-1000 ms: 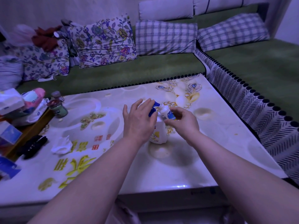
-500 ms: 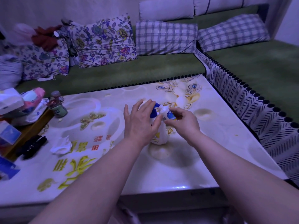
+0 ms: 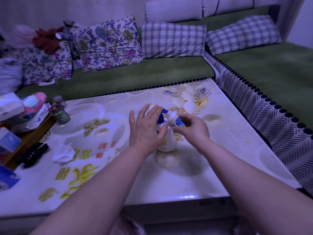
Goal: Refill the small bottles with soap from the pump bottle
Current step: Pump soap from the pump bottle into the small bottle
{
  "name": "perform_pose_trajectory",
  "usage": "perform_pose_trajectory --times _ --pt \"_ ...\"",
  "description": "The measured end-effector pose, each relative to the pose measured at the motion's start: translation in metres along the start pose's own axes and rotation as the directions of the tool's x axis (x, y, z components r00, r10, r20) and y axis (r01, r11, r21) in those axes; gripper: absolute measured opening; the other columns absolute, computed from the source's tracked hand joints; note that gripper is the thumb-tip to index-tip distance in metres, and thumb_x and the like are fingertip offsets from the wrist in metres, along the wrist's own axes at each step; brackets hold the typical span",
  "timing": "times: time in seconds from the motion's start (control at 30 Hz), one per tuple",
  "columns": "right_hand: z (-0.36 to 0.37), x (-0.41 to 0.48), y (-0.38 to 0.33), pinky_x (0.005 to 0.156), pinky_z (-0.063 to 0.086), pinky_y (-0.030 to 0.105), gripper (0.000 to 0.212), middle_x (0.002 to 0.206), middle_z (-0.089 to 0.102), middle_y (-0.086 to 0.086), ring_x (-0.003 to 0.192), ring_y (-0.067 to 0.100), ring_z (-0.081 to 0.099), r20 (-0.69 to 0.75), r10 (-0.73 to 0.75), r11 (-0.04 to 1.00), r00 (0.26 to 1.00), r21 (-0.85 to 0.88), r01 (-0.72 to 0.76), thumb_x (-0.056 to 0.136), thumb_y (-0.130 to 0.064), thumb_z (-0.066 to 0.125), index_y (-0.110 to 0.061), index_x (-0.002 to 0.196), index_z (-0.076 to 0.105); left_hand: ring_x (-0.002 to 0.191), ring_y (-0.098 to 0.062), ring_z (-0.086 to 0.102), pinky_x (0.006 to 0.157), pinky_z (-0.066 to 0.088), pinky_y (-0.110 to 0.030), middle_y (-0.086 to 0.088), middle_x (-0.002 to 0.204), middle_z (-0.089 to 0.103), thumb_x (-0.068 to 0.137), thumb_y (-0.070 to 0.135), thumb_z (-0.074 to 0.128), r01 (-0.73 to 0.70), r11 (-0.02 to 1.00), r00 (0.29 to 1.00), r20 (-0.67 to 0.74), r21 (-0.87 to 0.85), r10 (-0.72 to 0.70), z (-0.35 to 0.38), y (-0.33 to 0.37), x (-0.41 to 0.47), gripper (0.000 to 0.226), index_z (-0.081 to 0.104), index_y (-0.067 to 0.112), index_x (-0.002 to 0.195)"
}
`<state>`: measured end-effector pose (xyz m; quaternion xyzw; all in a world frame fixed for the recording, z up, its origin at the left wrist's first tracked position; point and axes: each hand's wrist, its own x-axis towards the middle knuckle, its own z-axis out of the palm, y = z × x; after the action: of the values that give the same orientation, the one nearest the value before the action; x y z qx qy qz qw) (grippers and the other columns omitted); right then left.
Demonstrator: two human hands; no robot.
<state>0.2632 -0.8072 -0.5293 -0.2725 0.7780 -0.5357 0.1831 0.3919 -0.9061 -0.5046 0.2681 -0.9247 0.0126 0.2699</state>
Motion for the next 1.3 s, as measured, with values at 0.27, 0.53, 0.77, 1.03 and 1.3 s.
perform_pose_trajectory --times 0.27,0.53,0.77,1.03,1.3 --pt "0.0024 -0.0021 -0.0034 0.093 0.053 0.043 0.049 0.104 0.073 -0.013 0.1 0.009 0.068 -0.001 -0.006 1.0 1.0 0.015 0.006 0.062 -0.036 0.08 -0.032 0.11 0.07 0.141 -0.014 0.026 0.113 0.01 -0.056 0.011 0.144 0.044 0.084 0.055 0.027 0.013 1.0 1.0 0.005 -0.012 -0.013 -0.0043 0.0016 0.002 0.063 0.044 0.026 0.137" --pt "0.001 -0.0015 -0.0023 0.093 0.053 0.045 0.034 0.097 0.073 -0.014 0.098 0.01 0.069 0.012 -0.027 0.999 1.0 0.048 0.026 0.069 -0.018 0.081 -0.04 0.092 0.068 0.142 -0.013 0.021 0.115 0.007 -0.054 0.013 0.149 0.036 0.085 0.026 0.05 0.042 0.999 0.997 0.069 -0.033 -0.04 -0.0064 0.0023 -0.0006 0.06 0.035 0.025 0.143" --pt "-0.0011 -0.0037 -0.0051 0.097 0.052 0.04 0.042 0.089 0.065 -0.02 0.1 0.009 0.066 0.014 -0.022 0.997 1.0 0.069 0.021 0.073 -0.017 0.081 -0.026 0.112 0.07 0.142 -0.013 0.022 0.113 0.006 -0.055 0.015 0.145 0.041 0.086 0.058 0.033 0.047 0.998 0.998 0.034 -0.029 -0.046 -0.0084 0.0062 0.0019 0.059 0.042 0.029 0.137" --pt "-0.0022 -0.0036 -0.0062 0.099 0.05 0.039 0.048 0.108 0.069 -0.011 0.108 0.01 0.064 0.002 -0.018 0.999 1.0 0.028 0.018 0.072 -0.024 0.082 -0.026 0.118 0.068 0.14 -0.013 0.026 0.114 0.005 -0.053 0.016 0.142 0.045 0.086 0.064 0.025 0.045 0.999 0.999 0.017 -0.006 -0.045 -0.0089 0.0091 0.002 0.061 0.046 0.03 0.133" --pt "0.0003 -0.0014 -0.0019 0.096 0.051 0.045 0.041 0.103 0.073 -0.013 0.104 0.012 0.067 -0.015 -0.004 1.0 1.0 0.03 0.005 0.068 -0.027 0.083 -0.03 0.108 0.072 0.135 -0.017 0.034 0.113 0.009 -0.053 0.016 0.136 0.05 0.086 0.062 0.028 0.017 1.0 0.999 0.032 0.014 -0.017 -0.0065 0.007 -0.0012 0.057 0.048 0.029 0.128"
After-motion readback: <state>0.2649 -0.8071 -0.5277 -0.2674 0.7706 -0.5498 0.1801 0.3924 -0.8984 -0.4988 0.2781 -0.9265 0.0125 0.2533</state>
